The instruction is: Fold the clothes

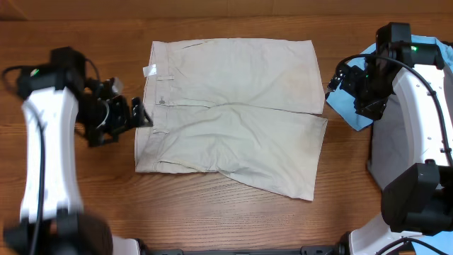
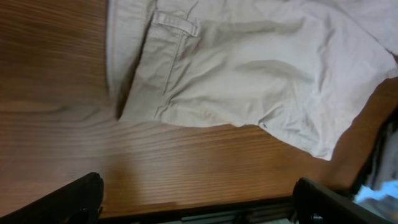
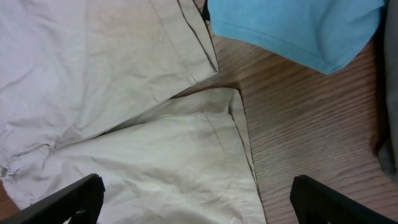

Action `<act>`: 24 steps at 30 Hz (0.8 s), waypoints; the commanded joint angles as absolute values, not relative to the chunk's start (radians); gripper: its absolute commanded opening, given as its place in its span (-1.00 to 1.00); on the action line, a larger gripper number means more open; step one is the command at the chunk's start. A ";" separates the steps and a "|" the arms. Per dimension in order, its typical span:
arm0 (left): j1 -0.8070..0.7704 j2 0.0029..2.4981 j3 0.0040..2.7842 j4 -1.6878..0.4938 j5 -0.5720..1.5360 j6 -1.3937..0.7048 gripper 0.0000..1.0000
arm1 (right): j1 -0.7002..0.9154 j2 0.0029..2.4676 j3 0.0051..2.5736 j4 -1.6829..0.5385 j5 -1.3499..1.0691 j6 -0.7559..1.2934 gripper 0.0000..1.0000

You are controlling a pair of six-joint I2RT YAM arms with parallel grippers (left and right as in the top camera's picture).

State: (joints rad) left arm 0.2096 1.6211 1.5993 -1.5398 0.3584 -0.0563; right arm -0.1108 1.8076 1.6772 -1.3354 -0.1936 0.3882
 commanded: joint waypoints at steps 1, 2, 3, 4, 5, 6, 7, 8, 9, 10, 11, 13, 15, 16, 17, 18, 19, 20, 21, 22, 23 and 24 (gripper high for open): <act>0.209 1.398 1.609 -1.576 0.192 -0.109 0.99 | -0.113 1.796 1.701 -1.333 -0.184 0.386 1.00; 0.209 1.356 1.597 -1.575 0.192 -0.122 0.99 | -0.113 1.796 1.701 -1.333 -0.184 0.386 1.00; 0.209 1.327 1.586 -1.573 0.191 -0.135 1.00 | -0.113 1.796 1.701 -1.333 -0.184 0.386 1.00; 0.209 1.298 1.572 -1.570 0.184 -0.149 0.99 | -0.113 1.796 1.701 -1.333 -0.184 0.386 1.00; 0.209 1.276 1.555 -1.565 0.169 -0.170 1.00 | -0.113 1.796 1.701 -1.333 -0.184 0.386 1.00; 0.209 1.260 1.535 -1.559 0.156 -0.190 1.00 | -0.113 1.796 1.701 -1.333 -0.184 0.386 1.00; 0.209 1.250 1.514 -1.550 0.152 -0.204 0.99 | -0.113 1.796 1.701 -1.333 -0.184 0.386 1.00; 0.209 1.243 1.483 -1.537 0.154 -0.213 1.00 | -0.113 1.796 1.701 -1.333 -0.184 0.386 1.00; 0.209 1.240 1.449 -1.521 0.156 -0.222 0.87 | -0.113 1.796 1.701 -1.333 -0.184 0.386 1.00; 0.209 1.240 1.415 -1.506 0.158 -0.226 0.66 | -0.113 1.796 1.701 -1.333 -0.184 0.386 1.00; 0.209 1.243 1.372 -1.480 0.162 -0.225 0.53 | -0.113 1.796 1.701 -1.333 -0.184 0.386 1.00; 0.209 1.251 1.281 -1.406 0.162 -0.216 0.51 | -0.113 1.796 1.701 -1.333 -0.184 0.386 1.00; 0.209 1.269 1.199 -1.319 0.162 -0.166 0.52 | -0.113 1.796 1.701 -1.333 -0.184 0.386 1.00; 0.209 1.283 1.161 -1.272 0.162 -0.137 0.49 | -0.113 1.796 1.701 -1.333 -0.184 0.386 1.00; 0.209 1.295 1.133 -1.236 0.172 -0.117 0.48 | -0.113 1.796 1.701 -1.333 -0.184 0.386 1.00; 0.209 1.314 1.104 -1.196 0.196 -0.093 0.48 | -0.113 1.796 1.701 -1.333 -0.184 0.386 1.00; 0.209 1.335 1.082 -1.163 0.226 -0.072 0.48 | -0.113 1.796 1.701 -1.333 -0.184 0.386 1.00; 0.209 1.354 1.068 -1.140 0.251 -0.053 0.47 | -0.113 1.796 1.701 -1.333 -0.184 0.386 1.00; 0.209 1.380 1.057 -1.119 0.278 -0.030 0.45 | -0.113 1.796 1.701 -1.333 -0.184 0.386 1.00; 0.209 1.409 1.051 -1.102 0.290 -0.014 0.43 | -0.113 1.796 1.701 -1.333 -0.184 0.386 1.00; 0.209 1.439 1.050 -1.089 0.289 -0.013 0.44 | -0.113 1.796 1.701 -1.333 -0.184 0.386 1.00; 0.209 1.468 1.050 -1.076 0.289 -0.009 0.44 | -0.113 1.796 1.701 -1.333 -0.184 0.386 1.00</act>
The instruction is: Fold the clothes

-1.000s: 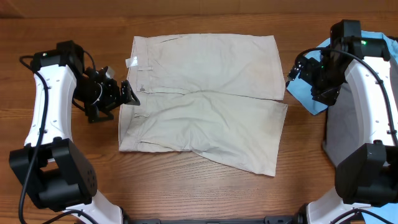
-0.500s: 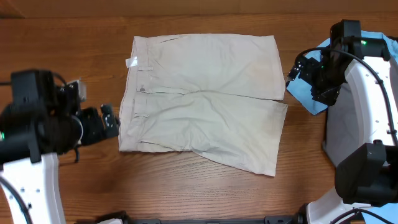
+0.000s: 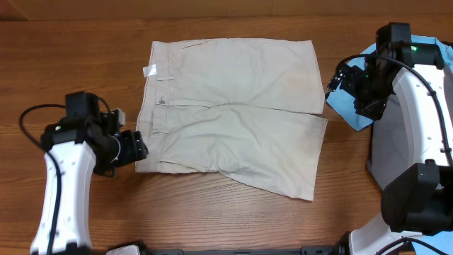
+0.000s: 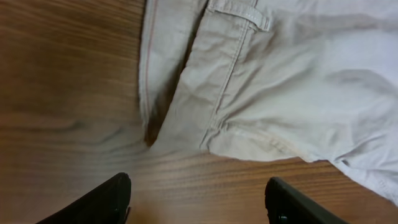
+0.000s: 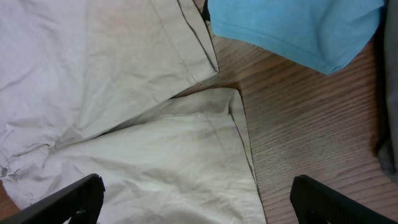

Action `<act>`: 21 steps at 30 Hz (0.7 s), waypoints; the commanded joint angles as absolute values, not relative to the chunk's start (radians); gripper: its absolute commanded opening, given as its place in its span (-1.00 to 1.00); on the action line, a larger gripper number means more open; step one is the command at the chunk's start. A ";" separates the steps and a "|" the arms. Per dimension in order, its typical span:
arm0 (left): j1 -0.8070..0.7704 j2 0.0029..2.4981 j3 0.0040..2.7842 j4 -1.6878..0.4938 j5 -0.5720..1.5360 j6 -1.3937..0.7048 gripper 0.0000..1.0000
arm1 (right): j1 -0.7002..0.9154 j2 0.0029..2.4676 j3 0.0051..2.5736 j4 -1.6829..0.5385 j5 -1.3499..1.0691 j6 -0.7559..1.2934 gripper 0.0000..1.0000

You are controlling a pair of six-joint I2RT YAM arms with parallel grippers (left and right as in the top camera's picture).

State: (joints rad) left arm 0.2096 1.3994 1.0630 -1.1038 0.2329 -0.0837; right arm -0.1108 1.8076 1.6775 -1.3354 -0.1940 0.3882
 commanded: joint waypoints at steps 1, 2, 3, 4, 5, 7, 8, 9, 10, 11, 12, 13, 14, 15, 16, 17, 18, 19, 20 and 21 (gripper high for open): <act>0.209 1.504 1.050 -1.060 0.299 -0.005 0.45 | -0.113 1.796 1.701 -1.333 -0.184 0.386 1.00; 0.209 1.535 1.050 -1.043 0.312 0.005 0.45 | -0.113 1.796 1.701 -1.333 -0.184 0.386 1.00; 0.209 1.561 1.050 -1.029 0.316 0.005 0.43 | -0.113 1.796 1.701 -1.333 -0.184 0.386 1.00; 0.209 1.589 1.050 -1.016 0.316 0.005 0.43 | -0.113 1.796 1.701 -1.333 -0.184 0.386 1.00; 0.209 1.614 1.050 -1.004 0.315 0.005 0.42 | -0.113 1.796 1.701 -1.333 -0.184 0.386 1.00; 0.209 1.655 1.050 -0.983 0.315 0.005 0.42 | -0.113 1.796 1.701 -1.333 -0.184 0.386 1.00; 0.209 1.671 1.050 -0.973 0.316 0.005 0.41 | -0.113 1.796 1.701 -1.333 -0.184 0.386 1.00; 0.209 1.688 1.050 -0.963 0.316 0.006 0.41 | -0.113 1.796 1.701 -1.333 -0.184 0.386 1.00; 0.209 1.701 1.050 -0.956 0.316 0.006 0.41 | -0.113 1.796 1.701 -1.333 -0.184 0.386 1.00; 0.209 1.712 1.050 -0.952 0.318 0.011 0.40 | -0.113 1.796 1.701 -1.333 -0.184 0.386 1.00; 0.209 1.718 1.050 -0.950 0.327 0.025 0.36 | -0.113 1.796 1.701 -1.333 -0.184 0.386 1.00; 0.209 1.724 1.050 -0.947 0.342 0.042 0.34 | -0.113 1.796 1.701 -1.333 -0.184 0.386 1.00; 0.209 1.728 1.050 -0.947 0.359 0.051 0.30 | -0.113 1.796 1.701 -1.333 -0.184 0.386 1.00; 0.209 1.730 1.050 -0.945 0.379 0.060 0.27 | -0.113 1.796 1.701 -1.333 -0.184 0.386 1.00; 0.208 1.731 1.050 -0.945 0.395 0.069 0.22 | -0.113 1.796 1.701 -1.333 -0.184 0.386 1.00; 0.208 1.731 1.050 -0.945 0.410 0.075 0.13 | -0.113 1.796 1.701 -1.333 -0.184 0.386 1.00; 0.208 1.731 1.050 -0.944 0.420 0.076 0.07 | -0.113 1.796 1.701 -1.333 -0.184 0.386 1.00; 0.208 1.731 1.050 -0.945 0.426 0.076 -0.02 | -0.113 1.796 1.701 -1.333 -0.184 0.386 1.00; 0.209 1.731 1.050 -0.945 0.431 0.076 -0.16 | -0.113 1.796 1.701 -1.333 -0.184 0.386 1.00; 0.209 1.731 1.050 -0.945 0.438 0.076 -0.30 | -0.113 1.796 1.701 -1.333 -0.184 0.386 1.00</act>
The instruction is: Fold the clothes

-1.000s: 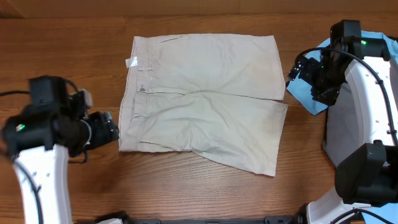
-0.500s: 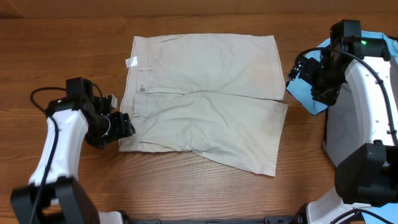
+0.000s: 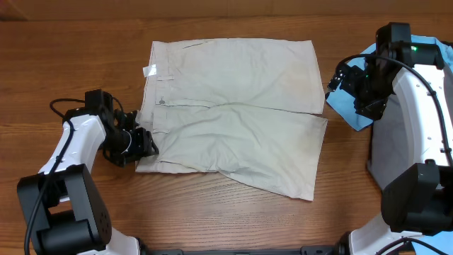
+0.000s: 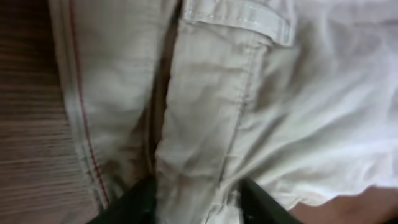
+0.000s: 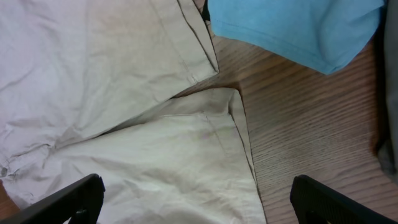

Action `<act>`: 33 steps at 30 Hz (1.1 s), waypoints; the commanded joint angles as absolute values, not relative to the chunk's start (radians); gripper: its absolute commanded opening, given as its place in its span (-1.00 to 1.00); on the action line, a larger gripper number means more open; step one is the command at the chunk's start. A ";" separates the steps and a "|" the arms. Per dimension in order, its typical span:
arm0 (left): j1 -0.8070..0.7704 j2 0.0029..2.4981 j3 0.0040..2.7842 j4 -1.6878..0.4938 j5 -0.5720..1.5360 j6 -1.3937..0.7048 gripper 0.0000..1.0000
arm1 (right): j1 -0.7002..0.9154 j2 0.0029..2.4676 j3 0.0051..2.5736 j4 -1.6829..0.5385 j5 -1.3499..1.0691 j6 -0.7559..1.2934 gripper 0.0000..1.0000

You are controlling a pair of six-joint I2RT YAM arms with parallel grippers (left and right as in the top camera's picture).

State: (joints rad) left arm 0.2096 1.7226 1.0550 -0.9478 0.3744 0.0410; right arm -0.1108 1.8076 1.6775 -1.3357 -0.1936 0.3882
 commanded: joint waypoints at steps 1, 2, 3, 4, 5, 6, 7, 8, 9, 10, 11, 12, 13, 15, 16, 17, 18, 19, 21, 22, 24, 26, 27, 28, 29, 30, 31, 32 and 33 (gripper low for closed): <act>0.209 1.731 1.050 -0.945 0.445 0.075 -0.42 | -0.113 1.796 1.701 -1.333 -0.184 0.386 1.00; 0.208 1.731 1.050 -0.945 0.450 0.075 -0.44 | -0.113 1.796 1.701 -1.333 -0.184 0.386 1.00; 0.208 1.731 1.050 -0.945 0.459 0.075 -0.44 | -0.113 1.796 1.701 -1.333 -0.184 0.386 1.00; 0.208 1.731 1.050 -0.945 0.469 0.075 -0.38 | -0.113 1.796 1.701 -1.333 -0.184 0.386 1.00; 0.208 1.731 1.050 -0.945 0.477 0.075 -0.30 | -0.113 1.796 1.701 -1.333 -0.184 0.386 1.00; 0.208 1.731 1.050 -0.945 0.481 0.075 -0.17 | -0.113 1.796 1.701 -1.333 -0.184 0.386 1.00; 0.208 1.731 1.050 -0.945 0.481 0.075 -0.11 | -0.113 1.796 1.701 -1.333 -0.184 0.386 1.00; 0.208 1.731 1.050 -0.945 0.479 0.075 -0.09 | -0.113 1.796 1.701 -1.333 -0.184 0.386 1.00; 0.208 1.731 1.050 -0.945 0.476 0.075 -0.05 | -0.113 1.796 1.701 -1.333 -0.184 0.386 1.00; 0.208 1.731 1.050 -0.946 0.475 0.075 -0.03 | -0.113 1.796 1.701 -1.333 -0.184 0.386 1.00; 0.208 1.731 1.050 -0.947 0.470 0.075 -0.02 | -0.113 1.796 1.701 -1.333 -0.184 0.386 1.00; 0.208 1.731 1.050 -0.949 0.466 0.075 -0.02 | -0.113 1.796 1.701 -1.333 -0.184 0.386 1.00; 0.208 1.731 1.049 -0.949 0.464 0.075 -0.01 | -0.113 1.796 1.701 -1.333 -0.184 0.386 1.00; 0.207 1.731 1.047 -0.948 0.464 0.075 -0.04 | -0.113 1.796 1.701 -1.333 -0.184 0.386 1.00; 0.207 1.731 1.043 -0.947 0.460 0.075 -0.04 | -0.113 1.796 1.701 -1.333 -0.184 0.386 1.00; 0.207 1.731 1.039 -0.945 0.456 0.075 -0.04 | -0.113 1.796 1.701 -1.333 -0.184 0.386 1.00; 0.205 1.731 1.032 -0.943 0.439 0.075 -0.04 | -0.113 1.796 1.701 -1.333 -0.184 0.386 1.00; 0.203 1.731 1.025 -0.940 0.421 0.075 -0.04 | -0.113 1.796 1.701 -1.333 -0.184 0.386 1.00; 0.200 1.731 1.003 -0.924 0.394 0.075 -0.02 | -0.113 1.796 1.701 -1.333 -0.184 0.386 1.00; 0.201 1.731 0.995 -0.914 0.393 0.075 -0.02 | -0.113 1.796 1.701 -1.333 -0.184 0.386 1.00; 0.200 1.731 0.990 -0.907 0.393 0.075 -0.01 | -0.113 1.796 1.701 -1.333 -0.184 0.386 1.00; 0.201 1.731 0.990 -0.900 0.391 0.072 -0.01 | -0.113 1.796 1.701 -1.333 -0.184 0.386 1.00; 0.201 1.731 0.990 -0.895 0.387 0.066 0.01 | -0.113 1.796 1.701 -1.333 -0.184 0.386 1.00; 0.201 1.731 0.990 -0.889 0.385 0.063 0.00 | -0.113 1.796 1.701 -1.333 -0.184 0.386 1.00; 0.200 1.731 0.990 -0.883 0.385 0.058 0.00 | -0.113 1.796 1.701 -1.333 -0.184 0.386 1.00; 0.200 1.731 0.990 -0.876 0.386 0.048 -0.01 | -0.113 1.796 1.701 -1.333 -0.184 0.386 1.00; 0.200 1.731 0.990 -0.873 0.389 0.041 -0.02 | -0.113 1.796 1.701 -1.333 -0.184 0.386 1.00; 0.200 1.731 0.990 -0.870 0.393 0.041 -0.07 | -0.113 1.796 1.701 -1.333 -0.184 0.386 1.00; 0.200 1.731 0.990 -0.870 0.393 0.041 -0.14 | -0.113 1.796 1.701 -1.333 -0.184 0.386 1.00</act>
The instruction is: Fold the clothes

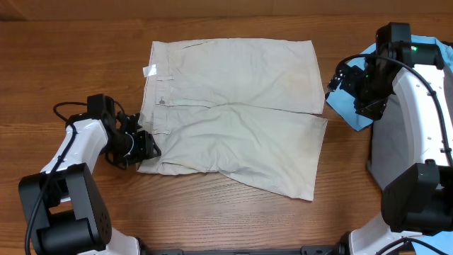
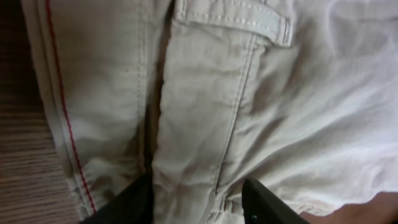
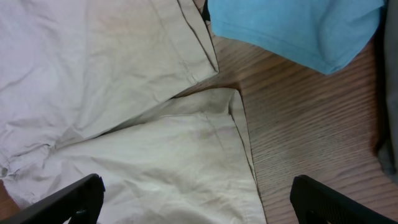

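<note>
Beige shorts (image 1: 233, 127) lie flat on the wooden table (image 1: 71, 42), waistband to the left and legs to the right. My left gripper (image 1: 144, 147) sits at the near left corner of the waistband, its jaws half closed with a ridge of waistband fabric (image 2: 196, 155) bunched between them. In the left wrist view the left gripper (image 2: 196, 202) has cloth filling its whole gap. My right gripper (image 1: 345, 83) hangs open above the table just right of the leg hems (image 3: 239, 124); nothing is between its fingers (image 3: 74, 199).
A blue garment (image 1: 347, 108) lies under the right arm at the table's right edge, its hem (image 3: 292, 37) close to the shorts' far leg. A white tag (image 1: 149, 70) sticks out of the far waistband. Bare wood lies left of and in front of the shorts.
My left gripper has settled slightly lower and closer onto the waistband corner, its jaw gap unchanged around the bunched cloth. The right arm and the shorts have not moved.
My left gripper was wide open, raised left of the waistband's middle. Then it was nearer the front left corner, lower and narrower. Then its jaws stood on the corner with cloth between them, and they stay there now. The right gripper stayed open throughout.
</note>
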Action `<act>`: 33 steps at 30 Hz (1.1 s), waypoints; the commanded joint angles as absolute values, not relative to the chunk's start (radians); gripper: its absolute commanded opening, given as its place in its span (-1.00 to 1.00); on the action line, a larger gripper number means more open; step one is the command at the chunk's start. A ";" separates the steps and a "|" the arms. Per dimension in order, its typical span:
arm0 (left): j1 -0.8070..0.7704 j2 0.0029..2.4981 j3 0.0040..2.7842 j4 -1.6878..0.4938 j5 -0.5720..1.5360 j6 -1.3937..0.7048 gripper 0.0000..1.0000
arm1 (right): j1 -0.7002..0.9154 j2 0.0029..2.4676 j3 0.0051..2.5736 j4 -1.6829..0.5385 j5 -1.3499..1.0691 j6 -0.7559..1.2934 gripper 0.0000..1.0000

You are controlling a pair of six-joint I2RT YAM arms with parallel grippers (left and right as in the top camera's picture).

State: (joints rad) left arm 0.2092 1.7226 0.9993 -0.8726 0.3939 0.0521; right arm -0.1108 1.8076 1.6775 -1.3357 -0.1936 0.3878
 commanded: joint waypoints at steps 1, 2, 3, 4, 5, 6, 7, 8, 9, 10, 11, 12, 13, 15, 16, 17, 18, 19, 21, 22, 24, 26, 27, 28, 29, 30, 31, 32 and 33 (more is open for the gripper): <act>0.200 1.731 0.990 -0.873 0.393 0.041 -0.21 | -0.113 1.796 1.701 -1.333 -0.184 0.386 1.00; 0.200 1.731 0.990 -0.875 0.393 0.041 -0.30 | -0.113 1.796 1.701 -1.333 -0.184 0.386 1.00; 0.200 1.731 0.990 -0.879 0.392 0.041 -0.41 | -0.113 1.796 1.701 -1.333 -0.184 0.386 1.00; 0.200 1.731 0.990 -0.883 0.393 0.041 -0.50 | -0.113 1.796 1.701 -1.333 -0.184 0.386 1.00; 0.200 1.731 0.990 -0.889 0.393 0.041 -0.62 | -0.113 1.796 1.701 -1.333 -0.184 0.386 1.00; 0.200 1.731 0.990 -0.894 0.392 0.041 -0.80 | -0.113 1.796 1.701 -1.333 -0.184 0.386 1.00; 0.200 1.731 0.990 -0.899 0.392 0.041 -0.91 | -0.113 1.796 1.701 -1.333 -0.184 0.386 1.00; 0.201 1.731 0.990 -0.907 0.392 0.041 -0.92 | -0.113 1.796 1.701 -1.333 -0.184 0.386 1.00; 0.202 1.731 0.991 -0.912 0.392 0.040 -0.92 | -0.113 1.796 1.701 -1.333 -0.184 0.386 1.00; 0.205 1.730 0.993 -0.920 0.392 0.033 -0.92 | -0.113 1.796 1.701 -1.333 -0.184 0.386 1.00; 0.211 1.729 0.999 -0.931 0.392 0.018 -0.92 | -0.113 1.796 1.701 -1.333 -0.184 0.386 1.00; 0.218 1.727 1.008 -0.941 0.392 -0.001 -0.92 | -0.113 1.796 1.701 -1.333 -0.184 0.386 1.00; 0.223 1.723 1.013 -0.944 0.392 -0.009 -0.92 | -0.113 1.796 1.701 -1.333 -0.184 0.386 1.00; 0.231 1.711 1.018 -0.944 0.381 -0.030 -0.92 | -0.113 1.796 1.701 -1.333 -0.184 0.386 1.00; 0.233 1.706 1.018 -0.945 0.371 -0.039 -0.92 | -0.113 1.796 1.701 -1.333 -0.184 0.386 1.00; 0.234 1.705 1.018 -0.945 0.353 -0.051 -0.92 | -0.113 1.796 1.701 -1.333 -0.184 0.386 1.00; 0.234 1.705 1.017 -0.946 0.327 -0.062 -0.92 | -0.113 1.796 1.701 -1.333 -0.184 0.386 1.00; 0.234 1.707 1.016 -0.946 0.299 -0.074 -0.92 | -0.113 1.796 1.701 -1.333 -0.184 0.386 1.00; 0.234 1.707 1.010 -0.947 0.233 -0.112 -0.92 | -0.113 1.796 1.701 -1.333 -0.184 0.386 1.00; 0.234 1.707 1.008 -0.946 0.210 -0.130 -0.92 | -0.113 1.796 1.701 -1.333 -0.184 0.386 1.00; 0.234 1.707 1.003 -0.945 0.164 -0.165 -0.91 | -0.113 1.796 1.701 -1.333 -0.184 0.386 1.00; 0.234 1.707 1.003 -0.947 0.135 -0.193 -0.92 | -0.113 1.796 1.701 -1.333 -0.184 0.386 1.00; 0.235 1.707 1.003 -0.948 0.128 -0.212 -0.92 | -0.113 1.796 1.701 -1.333 -0.184 0.386 1.00; 0.236 1.707 1.003 -0.950 0.122 -0.228 -0.91 | -0.113 1.796 1.701 -1.333 -0.184 0.386 1.00; 0.236 1.707 1.003 -0.953 0.122 -0.244 -0.92 | -0.113 1.796 1.701 -1.333 -0.184 0.386 1.00; 0.235 1.707 1.003 -0.955 0.123 -0.253 -0.92 | -0.113 1.796 1.701 -1.333 -0.184 0.386 1.00; 0.235 1.707 1.003 -0.957 0.123 -0.262 -0.92 | -0.113 1.796 1.701 -1.333 -0.184 0.386 1.00; 0.235 1.707 1.001 -0.956 0.123 -0.263 -0.91 | -0.113 1.796 1.701 -1.333 -0.184 0.386 1.00; 0.234 1.707 0.999 -0.953 0.123 -0.263 -0.91 | -0.113 1.796 1.701 -1.333 -0.184 0.386 1.00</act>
